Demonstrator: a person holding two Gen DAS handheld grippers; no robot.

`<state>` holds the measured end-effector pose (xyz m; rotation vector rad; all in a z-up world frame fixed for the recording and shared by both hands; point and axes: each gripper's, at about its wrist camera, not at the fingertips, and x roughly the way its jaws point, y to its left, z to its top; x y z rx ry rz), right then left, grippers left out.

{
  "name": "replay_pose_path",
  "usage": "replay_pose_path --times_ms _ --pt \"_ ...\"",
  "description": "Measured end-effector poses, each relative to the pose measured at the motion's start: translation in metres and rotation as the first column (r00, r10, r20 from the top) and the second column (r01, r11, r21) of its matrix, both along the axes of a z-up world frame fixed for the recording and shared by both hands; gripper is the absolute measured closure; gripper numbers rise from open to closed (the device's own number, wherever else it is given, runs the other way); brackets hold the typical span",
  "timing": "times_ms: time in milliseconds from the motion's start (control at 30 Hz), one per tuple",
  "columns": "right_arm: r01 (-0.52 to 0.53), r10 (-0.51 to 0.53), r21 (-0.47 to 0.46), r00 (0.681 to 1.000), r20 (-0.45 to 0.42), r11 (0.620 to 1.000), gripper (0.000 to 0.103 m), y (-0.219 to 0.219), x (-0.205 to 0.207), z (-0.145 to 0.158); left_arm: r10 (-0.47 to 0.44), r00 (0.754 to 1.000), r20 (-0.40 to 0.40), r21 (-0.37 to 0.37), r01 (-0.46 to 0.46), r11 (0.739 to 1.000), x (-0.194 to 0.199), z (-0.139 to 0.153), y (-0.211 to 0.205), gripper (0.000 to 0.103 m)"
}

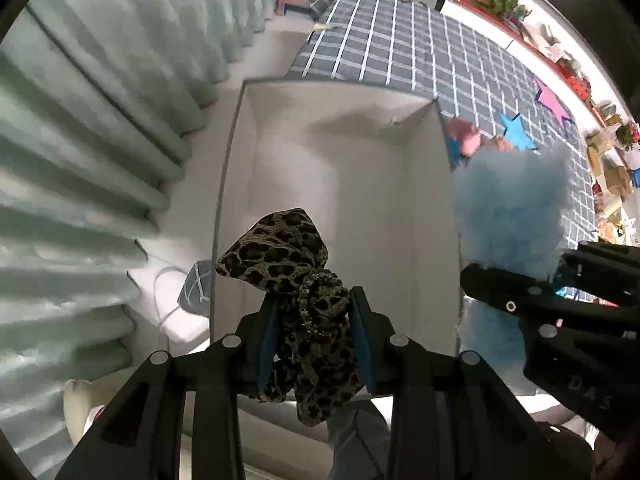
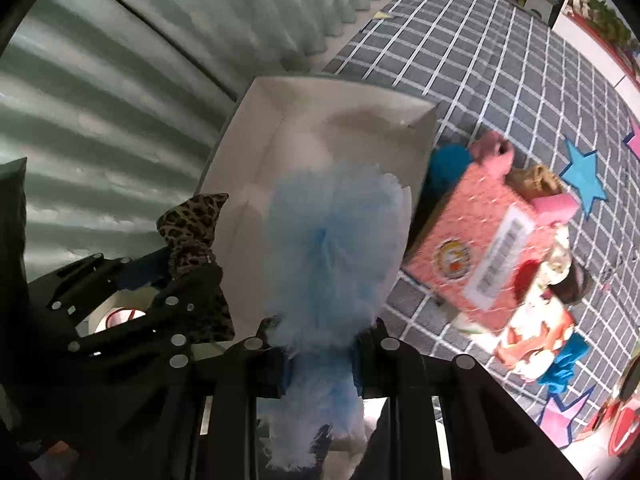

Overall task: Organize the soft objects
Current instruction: 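Carry the scrunchie and duster with both tools over the white storage box, then open both tools to drop the scrunchie and duster into the box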

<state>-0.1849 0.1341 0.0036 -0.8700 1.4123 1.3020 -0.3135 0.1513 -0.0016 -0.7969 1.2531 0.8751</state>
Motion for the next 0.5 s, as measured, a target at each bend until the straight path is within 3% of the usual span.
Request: replay_pose_path --times_ms 500 --pt "-0.011 0.010 -0.055 1.000 -0.029 0.998 0.079 0.010 -0.017 -0.021 0.018 0.999 -0.033 -0.059 -0.020 0.998 -0.012 -0.026 0.001 0.066"
